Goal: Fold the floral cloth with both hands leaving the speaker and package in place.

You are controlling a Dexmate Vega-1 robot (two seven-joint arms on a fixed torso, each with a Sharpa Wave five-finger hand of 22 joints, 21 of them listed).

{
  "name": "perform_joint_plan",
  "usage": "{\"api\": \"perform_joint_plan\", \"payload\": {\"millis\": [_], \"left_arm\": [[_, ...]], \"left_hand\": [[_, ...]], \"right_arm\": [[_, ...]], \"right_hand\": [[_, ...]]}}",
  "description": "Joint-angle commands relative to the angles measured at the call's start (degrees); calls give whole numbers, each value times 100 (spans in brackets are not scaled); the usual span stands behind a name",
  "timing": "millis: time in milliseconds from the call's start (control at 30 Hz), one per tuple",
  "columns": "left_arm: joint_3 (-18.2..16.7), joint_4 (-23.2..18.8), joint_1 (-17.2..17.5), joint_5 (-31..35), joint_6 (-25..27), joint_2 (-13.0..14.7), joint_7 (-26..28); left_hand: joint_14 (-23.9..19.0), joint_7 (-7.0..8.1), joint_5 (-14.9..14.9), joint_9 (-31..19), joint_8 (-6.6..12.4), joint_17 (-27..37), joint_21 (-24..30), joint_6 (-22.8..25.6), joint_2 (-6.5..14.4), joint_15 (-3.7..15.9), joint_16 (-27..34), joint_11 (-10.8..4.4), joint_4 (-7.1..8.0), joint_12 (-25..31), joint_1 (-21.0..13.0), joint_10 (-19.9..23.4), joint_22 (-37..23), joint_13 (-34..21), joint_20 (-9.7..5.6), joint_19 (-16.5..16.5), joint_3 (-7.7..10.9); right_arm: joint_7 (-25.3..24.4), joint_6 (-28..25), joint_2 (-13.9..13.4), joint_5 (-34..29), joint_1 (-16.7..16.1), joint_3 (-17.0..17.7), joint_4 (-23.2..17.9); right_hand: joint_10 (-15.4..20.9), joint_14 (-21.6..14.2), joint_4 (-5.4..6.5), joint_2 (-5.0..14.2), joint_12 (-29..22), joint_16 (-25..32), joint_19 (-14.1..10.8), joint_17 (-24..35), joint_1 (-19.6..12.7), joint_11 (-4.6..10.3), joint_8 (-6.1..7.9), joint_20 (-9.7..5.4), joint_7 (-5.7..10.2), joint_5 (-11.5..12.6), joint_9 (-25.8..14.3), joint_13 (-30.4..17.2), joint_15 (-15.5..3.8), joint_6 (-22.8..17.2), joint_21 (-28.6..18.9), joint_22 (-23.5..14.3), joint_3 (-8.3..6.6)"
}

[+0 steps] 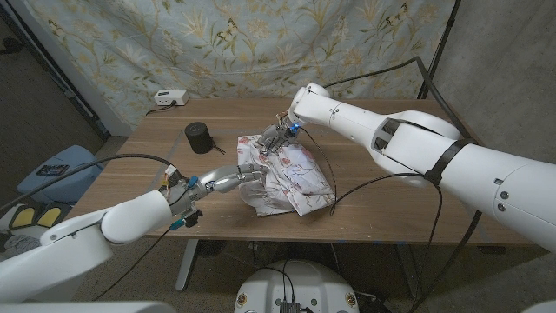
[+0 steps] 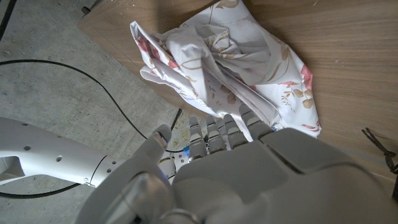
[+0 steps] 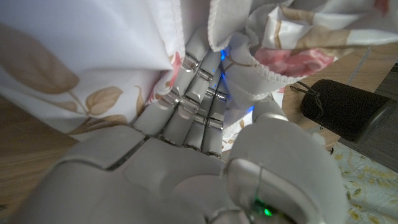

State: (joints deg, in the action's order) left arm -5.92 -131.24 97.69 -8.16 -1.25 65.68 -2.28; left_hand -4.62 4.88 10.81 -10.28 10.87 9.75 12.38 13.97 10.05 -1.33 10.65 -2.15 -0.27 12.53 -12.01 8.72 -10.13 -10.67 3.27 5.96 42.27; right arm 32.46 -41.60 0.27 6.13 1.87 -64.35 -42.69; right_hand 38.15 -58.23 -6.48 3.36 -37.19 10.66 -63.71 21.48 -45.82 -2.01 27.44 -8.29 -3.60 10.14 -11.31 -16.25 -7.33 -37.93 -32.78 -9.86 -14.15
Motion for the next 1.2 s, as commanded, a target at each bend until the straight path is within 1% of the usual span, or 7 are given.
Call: {"api": "perform_joint_plan", "payload": {"millis": [33,233,367,600,900,1133,1200], "left_arm": [[-430,-201,24,389,-85,-712,-614],[-209,-220,-262,688,-12,-909,-550],[38,-240,-496,957,139,-970,-429],[581,-120,-1063,1348,166,-873,-350],[1368,102,-1761,1811,169,-716,-281],[1878,205,-2172,2130,230,-604,-267],[2030,195,-2292,2289,341,-558,-299]], "left_hand": [[-78,4,-9,-15,55,12,55,80,7,29,36,-6,-52,30,-70,73,-12,-13,-7,93,2],[-100,5,-13,-15,53,13,56,105,-4,43,37,-10,-66,26,-86,83,-12,-13,-11,118,-12],[-113,2,-18,-16,50,14,56,110,-34,39,38,-2,-69,24,-80,88,-12,-13,-14,127,-30],[-123,6,-22,-16,38,20,50,109,-60,26,34,-8,-55,19,-62,93,-12,-13,-15,133,-41],[-177,37,-22,-16,19,20,47,91,-81,52,39,-22,-48,16,-51,113,-12,-14,-22,158,-41],[-212,60,-22,-16,13,18,49,94,-96,73,39,-29,-49,19,-46,141,-11,-14,-38,185,-39],[-214,67,-21,-16,9,18,48,89,-96,72,37,-27,-49,18,-46,142,-11,-14,-38,188,-38]], "right_arm": [[-35,-81,-125,91,14,-15,-95],[-21,-42,-137,103,27,-30,-53],[3,11,-103,116,48,-24,53],[11,11,-158,133,35,1,21],[50,65,-147,169,59,49,141],[106,231,-106,178,85,79,314],[130,301,-103,183,81,95,360]], "right_hand": [[-309,201,-39,9,387,19,38,-8,53,-373,-4,1,-222,40,27,134,201,261,40,-16,-23],[-311,247,-54,9,431,25,52,-31,46,-364,-25,11,-222,42,27,157,223,262,58,-16,-34],[-315,280,-55,9,457,26,77,-42,55,-365,-41,26,-222,41,27,170,229,269,75,-16,-34],[-323,328,-63,17,502,34,97,-59,56,-360,-60,32,-210,43,28,190,236,263,96,-16,-44],[-328,372,-70,26,549,44,118,-77,57,-348,-85,44,-213,43,28,212,262,265,119,-16,-54],[-304,389,-79,27,582,61,114,-94,60,-351,-102,49,-205,43,29,230,257,251,131,-16,-60],[-309,407,-75,28,593,60,122,-96,70,-344,-106,47,-202,42,29,234,265,249,137,-16,-58]]}}
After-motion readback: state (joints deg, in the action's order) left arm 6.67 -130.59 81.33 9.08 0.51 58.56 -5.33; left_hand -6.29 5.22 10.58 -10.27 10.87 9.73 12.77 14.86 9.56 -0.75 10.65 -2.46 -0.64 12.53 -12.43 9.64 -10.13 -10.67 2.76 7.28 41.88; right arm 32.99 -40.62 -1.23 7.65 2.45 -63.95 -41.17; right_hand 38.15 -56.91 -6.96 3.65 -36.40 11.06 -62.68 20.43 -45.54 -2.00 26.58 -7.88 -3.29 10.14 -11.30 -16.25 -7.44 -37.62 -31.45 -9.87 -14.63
